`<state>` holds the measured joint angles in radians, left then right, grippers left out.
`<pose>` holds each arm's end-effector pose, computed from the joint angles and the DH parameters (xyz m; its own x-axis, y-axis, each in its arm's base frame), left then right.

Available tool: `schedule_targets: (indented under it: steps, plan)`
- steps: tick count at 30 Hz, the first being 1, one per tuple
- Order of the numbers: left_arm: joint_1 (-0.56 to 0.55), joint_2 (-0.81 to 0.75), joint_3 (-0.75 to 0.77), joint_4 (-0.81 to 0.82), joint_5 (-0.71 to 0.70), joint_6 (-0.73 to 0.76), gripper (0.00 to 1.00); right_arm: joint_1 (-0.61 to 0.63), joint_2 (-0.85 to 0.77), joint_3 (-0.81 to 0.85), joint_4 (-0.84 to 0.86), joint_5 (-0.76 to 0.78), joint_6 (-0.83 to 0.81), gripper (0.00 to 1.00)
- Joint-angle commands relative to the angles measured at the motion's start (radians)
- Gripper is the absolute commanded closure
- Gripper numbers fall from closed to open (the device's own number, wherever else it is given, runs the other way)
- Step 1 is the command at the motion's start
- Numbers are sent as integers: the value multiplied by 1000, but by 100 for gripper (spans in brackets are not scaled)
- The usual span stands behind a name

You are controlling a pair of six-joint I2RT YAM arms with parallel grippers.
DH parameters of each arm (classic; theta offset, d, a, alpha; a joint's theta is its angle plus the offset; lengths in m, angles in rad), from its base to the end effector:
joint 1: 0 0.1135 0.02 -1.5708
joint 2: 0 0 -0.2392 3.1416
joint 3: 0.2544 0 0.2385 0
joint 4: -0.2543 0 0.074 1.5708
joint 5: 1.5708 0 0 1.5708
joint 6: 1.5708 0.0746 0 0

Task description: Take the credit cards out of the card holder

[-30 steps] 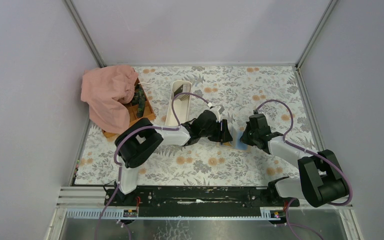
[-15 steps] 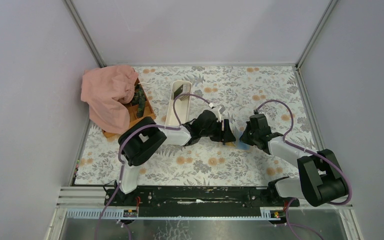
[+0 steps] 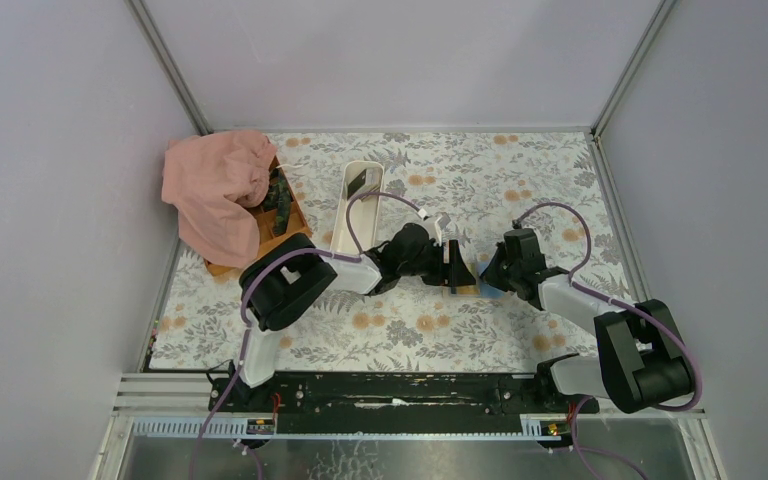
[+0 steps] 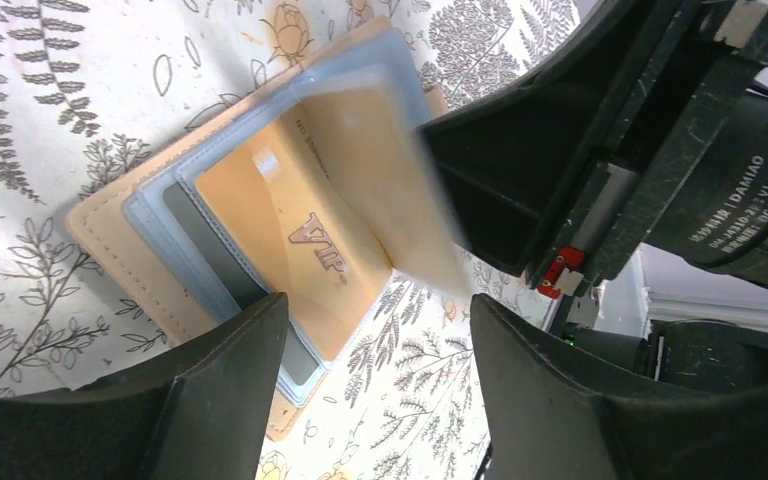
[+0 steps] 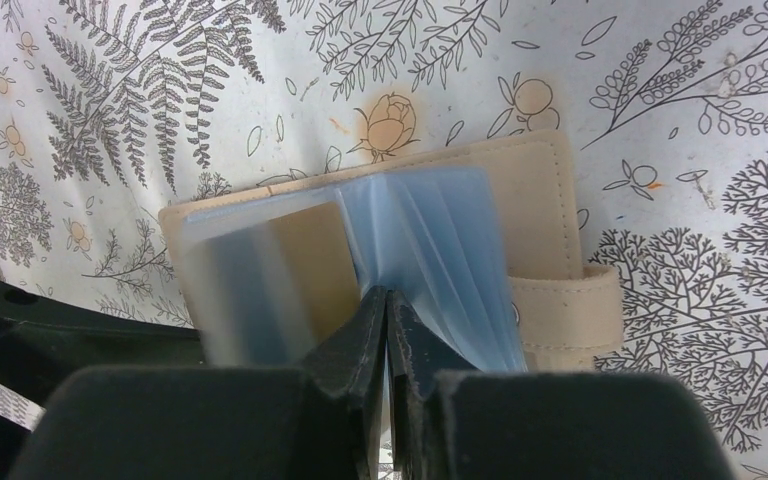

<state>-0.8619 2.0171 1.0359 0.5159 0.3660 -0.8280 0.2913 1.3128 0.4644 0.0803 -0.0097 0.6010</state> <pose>0.2596 -0.3437 0.1063 -0.8730 -0.0386 -0.4862 0.4051 0.4977 -0.7669 0.2522 0.0764 0.1081 -0.7150 0.3759 -0.5894 0.1339 0.9012 0.4123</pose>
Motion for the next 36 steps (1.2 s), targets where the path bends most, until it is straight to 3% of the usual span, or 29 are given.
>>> schedule_targets:
  steps: [1, 7, 15, 25, 36]
  plan:
    - [-9, 17, 4, 226, 67, -46, 26, 2, 12, -34, -62, -61, 10, 90]
    - [-3, 48, 4, 295, 95, -91, 25, -10, 7, -39, -56, -80, 14, 90]
    - [-2, 72, 47, 159, 21, -28, 37, -30, -86, -50, -64, -75, 41, 90]
    - [-2, 80, 49, 174, 13, -27, 38, -34, -146, -41, -110, -52, 36, 89]
    - [-2, 89, 119, 134, 29, -37, 33, -54, -398, -20, -269, 162, 65, 65]
